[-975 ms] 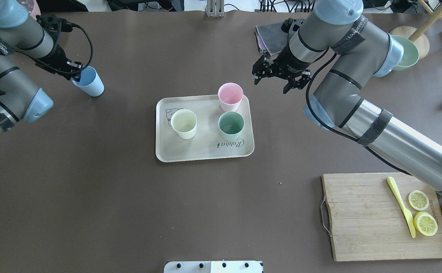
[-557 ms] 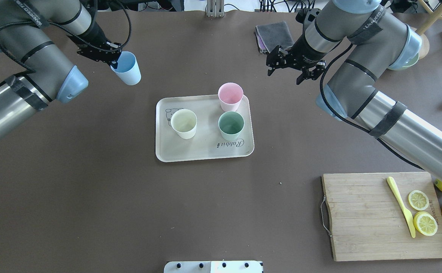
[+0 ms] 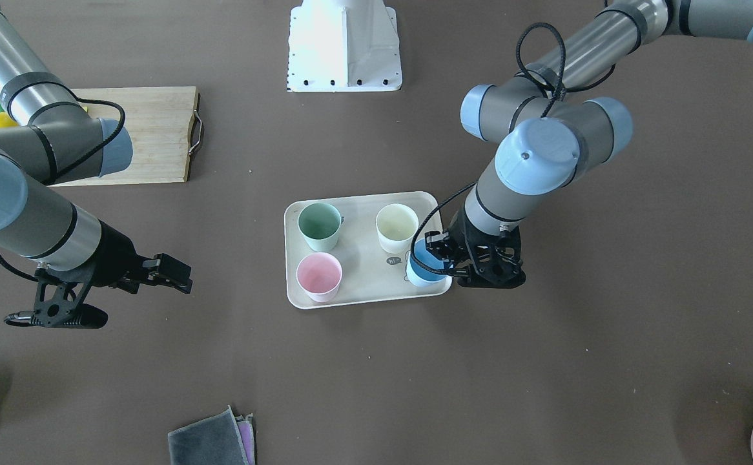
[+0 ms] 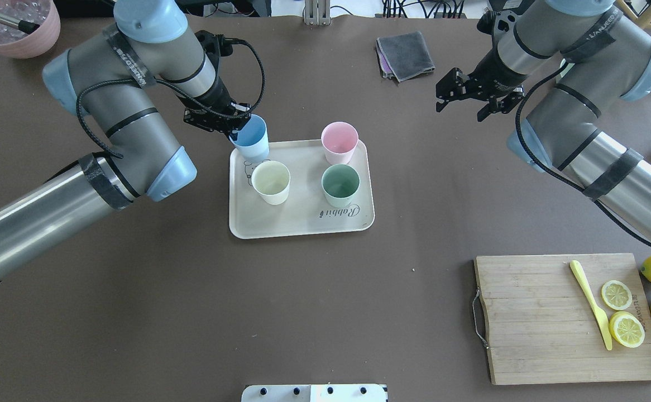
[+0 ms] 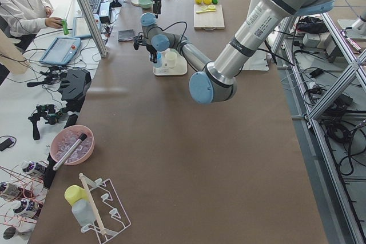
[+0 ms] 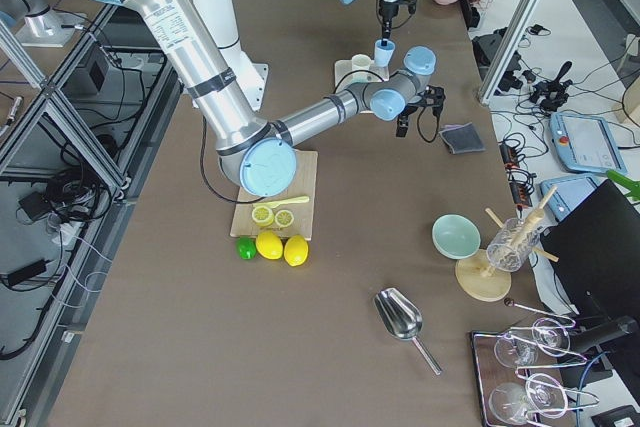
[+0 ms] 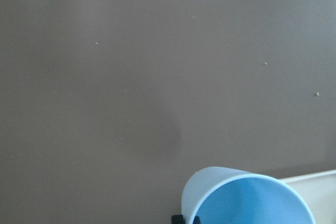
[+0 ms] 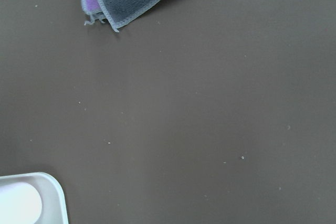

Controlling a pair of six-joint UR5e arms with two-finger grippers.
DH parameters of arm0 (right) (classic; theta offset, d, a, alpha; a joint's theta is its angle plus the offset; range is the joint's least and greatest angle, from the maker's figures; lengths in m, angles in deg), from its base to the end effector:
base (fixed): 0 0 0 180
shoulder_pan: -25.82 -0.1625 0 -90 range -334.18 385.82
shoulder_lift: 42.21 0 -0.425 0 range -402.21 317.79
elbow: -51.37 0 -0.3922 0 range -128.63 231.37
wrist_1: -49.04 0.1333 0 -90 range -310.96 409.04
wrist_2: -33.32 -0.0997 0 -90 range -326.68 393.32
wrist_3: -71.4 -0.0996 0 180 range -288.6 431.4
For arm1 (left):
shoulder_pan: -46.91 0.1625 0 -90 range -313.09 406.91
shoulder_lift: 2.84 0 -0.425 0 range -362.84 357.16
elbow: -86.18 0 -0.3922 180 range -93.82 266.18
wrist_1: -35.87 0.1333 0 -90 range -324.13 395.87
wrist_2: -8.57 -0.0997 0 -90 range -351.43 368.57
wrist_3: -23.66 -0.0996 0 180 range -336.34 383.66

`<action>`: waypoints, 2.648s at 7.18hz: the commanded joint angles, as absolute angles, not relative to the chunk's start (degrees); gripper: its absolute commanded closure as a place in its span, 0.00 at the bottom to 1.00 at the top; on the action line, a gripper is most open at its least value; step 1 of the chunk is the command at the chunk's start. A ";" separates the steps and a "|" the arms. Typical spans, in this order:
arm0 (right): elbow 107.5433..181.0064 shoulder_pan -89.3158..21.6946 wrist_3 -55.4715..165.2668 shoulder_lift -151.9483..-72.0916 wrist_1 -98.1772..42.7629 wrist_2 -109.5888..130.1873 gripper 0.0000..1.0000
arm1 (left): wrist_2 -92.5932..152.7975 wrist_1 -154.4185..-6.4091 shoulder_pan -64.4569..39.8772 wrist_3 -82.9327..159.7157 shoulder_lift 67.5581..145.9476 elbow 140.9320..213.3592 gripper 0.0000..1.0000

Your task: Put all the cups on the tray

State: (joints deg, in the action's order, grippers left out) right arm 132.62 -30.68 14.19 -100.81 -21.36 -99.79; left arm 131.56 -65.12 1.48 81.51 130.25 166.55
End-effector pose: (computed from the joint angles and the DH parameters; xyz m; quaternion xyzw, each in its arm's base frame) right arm -0.3353 -0.6248 0.3610 -0.0083 -0.4793 0.0486 0.8763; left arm 0.4681 -0.5878 0.2464 0.0223 0.4473 0.0040 0.8941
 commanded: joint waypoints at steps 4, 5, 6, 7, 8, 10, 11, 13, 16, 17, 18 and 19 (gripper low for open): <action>133.10 -34.12 19.45 -103.91 -21.36 -101.33 0.01 | 131.44 -67.06 -1.24 77.66 126.30 168.60 0.02; 133.28 -35.51 21.46 -105.48 -21.36 -101.76 0.01 | 132.14 -66.71 -3.00 75.19 122.88 171.84 0.02; 133.72 -37.96 25.74 -107.76 -21.36 -102.81 0.01 | 135.71 -66.53 -6.41 69.94 117.53 176.05 0.02; 134.16 -40.77 31.70 -110.91 -21.36 -103.52 0.01 | 137.31 -66.35 -10.27 63.28 112.52 179.48 0.02; 134.25 -43.32 37.07 -113.64 -21.45 -104.05 0.00 | 137.50 -64.70 -13.01 57.03 108.38 182.04 0.02; 134.51 -48.86 49.62 -120.40 -21.36 -104.05 0.00 | 137.42 -63.54 -18.46 44.72 99.60 185.65 0.02; 134.51 -51.24 54.04 -122.87 -21.36 -104.05 0.00 | 137.50 -63.63 -21.27 38.32 95.46 186.80 0.02; 135.12 -54.84 59.51 -127.44 -21.36 -104.14 0.00 | 137.59 -63.80 -24.98 32.56 89.65 189.17 0.02; 140.13 -58.81 61.55 -134.05 -21.45 -104.40 0.00 | 136.98 -64.85 -27.62 30.52 80.24 193.66 0.02; 140.14 -59.08 63.03 -135.02 -21.19 -104.32 0.00 | 137.24 -67.90 -28.67 30.60 79.26 193.58 0.02; 140.14 -59.69 65.66 -136.24 -21.10 -104.32 0.00 | 137.68 -70.20 -29.64 30.87 78.81 193.32 0.02; 140.14 -60.74 65.95 -136.43 -21.10 -104.66 0.00 | 138.46 -70.13 -30.26 31.04 78.20 193.14 0.02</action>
State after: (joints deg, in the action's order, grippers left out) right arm 140.07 -59.59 64.59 -135.63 -21.16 -104.39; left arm 137.67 -68.98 -29.27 30.82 79.15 193.28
